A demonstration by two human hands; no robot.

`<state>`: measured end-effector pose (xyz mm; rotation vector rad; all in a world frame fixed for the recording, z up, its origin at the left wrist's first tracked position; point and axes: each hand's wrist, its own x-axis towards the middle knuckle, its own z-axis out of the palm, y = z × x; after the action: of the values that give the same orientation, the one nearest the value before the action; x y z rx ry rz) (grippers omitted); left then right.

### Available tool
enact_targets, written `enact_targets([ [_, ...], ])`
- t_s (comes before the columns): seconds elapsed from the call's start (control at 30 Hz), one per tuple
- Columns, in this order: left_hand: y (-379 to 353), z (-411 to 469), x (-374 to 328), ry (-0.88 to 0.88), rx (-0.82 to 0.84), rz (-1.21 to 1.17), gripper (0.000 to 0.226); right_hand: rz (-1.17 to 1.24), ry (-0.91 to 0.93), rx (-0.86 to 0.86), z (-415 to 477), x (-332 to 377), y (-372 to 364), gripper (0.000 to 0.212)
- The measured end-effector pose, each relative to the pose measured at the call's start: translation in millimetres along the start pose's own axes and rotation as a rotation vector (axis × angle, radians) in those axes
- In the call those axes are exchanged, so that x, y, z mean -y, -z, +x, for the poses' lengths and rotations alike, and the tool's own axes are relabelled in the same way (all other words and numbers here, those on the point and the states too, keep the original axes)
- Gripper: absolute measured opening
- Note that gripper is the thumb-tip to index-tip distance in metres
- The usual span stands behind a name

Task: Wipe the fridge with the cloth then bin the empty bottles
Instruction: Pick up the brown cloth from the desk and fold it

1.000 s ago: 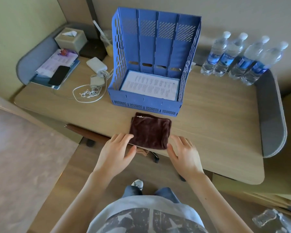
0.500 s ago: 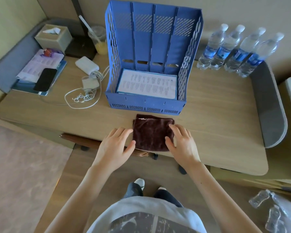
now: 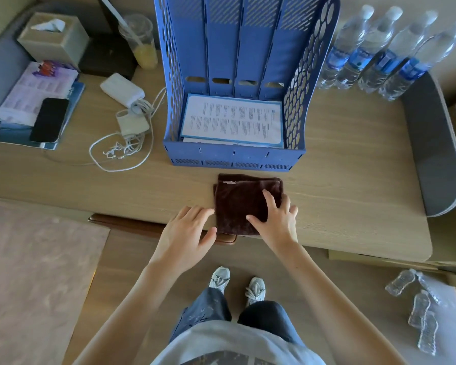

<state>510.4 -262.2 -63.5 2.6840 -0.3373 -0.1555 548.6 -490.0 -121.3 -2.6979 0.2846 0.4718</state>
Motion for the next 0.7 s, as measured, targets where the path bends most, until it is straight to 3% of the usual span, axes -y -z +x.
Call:
enact_targets([
  [0.17,-0.9,-0.1,9.2,-0.003,0.002,-0.011,0.032,0.435,-0.078,-0.014,3.5,-7.3,6.1,0.093],
  [0.3,-0.4,2.2,10.5,-0.013,-0.009,-0.029,0.028,0.442,-0.047,-0.017,7.0,-7.1,9.8,0.094],
  [0.7,0.3,-0.5,12.8,-0.007,0.012,-0.033,0.027,0.595,0.072,-0.004,-8.2,-4.9,6.8,0.062],
])
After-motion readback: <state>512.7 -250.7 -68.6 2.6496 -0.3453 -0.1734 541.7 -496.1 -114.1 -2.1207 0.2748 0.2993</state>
